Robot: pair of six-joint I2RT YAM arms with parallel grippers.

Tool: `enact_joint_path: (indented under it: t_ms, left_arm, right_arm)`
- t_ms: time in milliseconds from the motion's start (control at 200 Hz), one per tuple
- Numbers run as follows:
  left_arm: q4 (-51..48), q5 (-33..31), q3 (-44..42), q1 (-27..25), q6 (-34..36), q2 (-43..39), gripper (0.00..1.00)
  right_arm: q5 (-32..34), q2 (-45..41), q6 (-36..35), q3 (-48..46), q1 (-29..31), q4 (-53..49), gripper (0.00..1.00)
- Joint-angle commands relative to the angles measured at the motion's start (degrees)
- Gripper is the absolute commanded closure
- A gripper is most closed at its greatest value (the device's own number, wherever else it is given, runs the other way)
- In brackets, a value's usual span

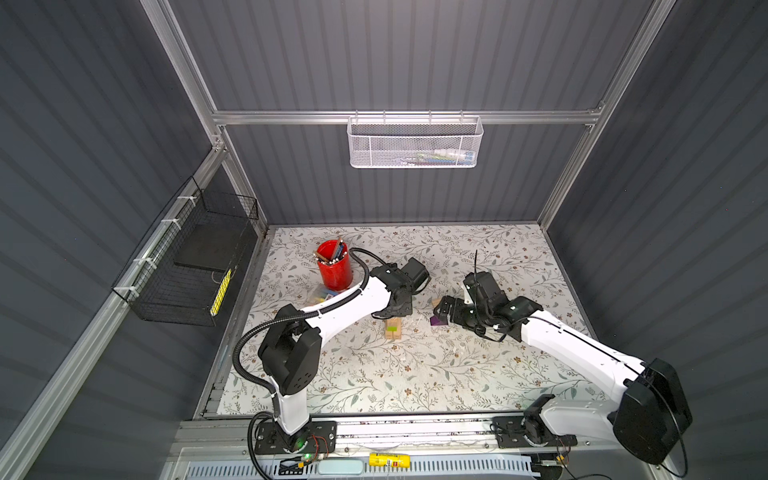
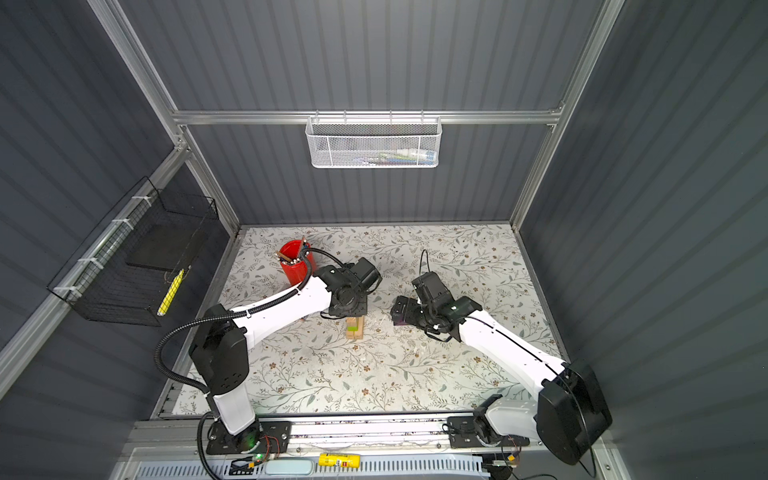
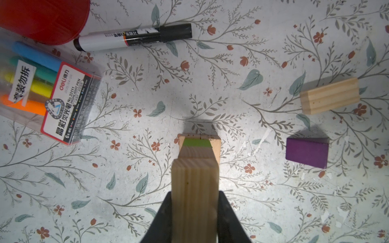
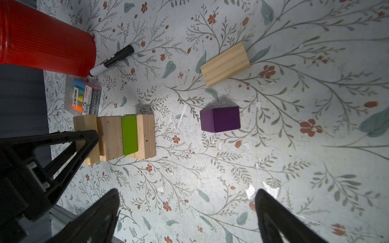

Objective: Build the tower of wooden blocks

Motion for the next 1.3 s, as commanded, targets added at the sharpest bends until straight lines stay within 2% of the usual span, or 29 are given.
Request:
enact_joint_path:
  t_ms: [0, 175, 500, 785, 1296]
  left_arm:
    - [0.0, 0.9, -1.2, 0.3, 0.5, 0.2, 0.83]
    - [-0.6, 0.4, -0.9, 0.2, 0.4, 0.6, 0.79]
    - [0.2, 1.0, -0.7, 0.3, 0.7, 0.5, 0.65]
    - [0.2, 0.9, -0.4, 0.3, 0.5, 0.8, 0.62]
    - [0.6, 0.1, 0.5, 0.4, 1.7, 1.4, 0.64]
  right_arm:
    - [-0.2, -0.2, -0.5, 0.9, -0.3, -0.7, 0.01]
    - [-0.3, -0.1, -0.5, 0.9, -0.4, -0.6, 0.01]
    - [-0.4, -0.5, -0.4, 0.9, -0.6, -0.6, 0.01]
    - [-0.7, -0.5, -0.4, 1.0, -0.6, -0.7, 0.01]
    - [-0.6, -1.4, -0.5, 1.1, -0.7, -1.2, 0.01]
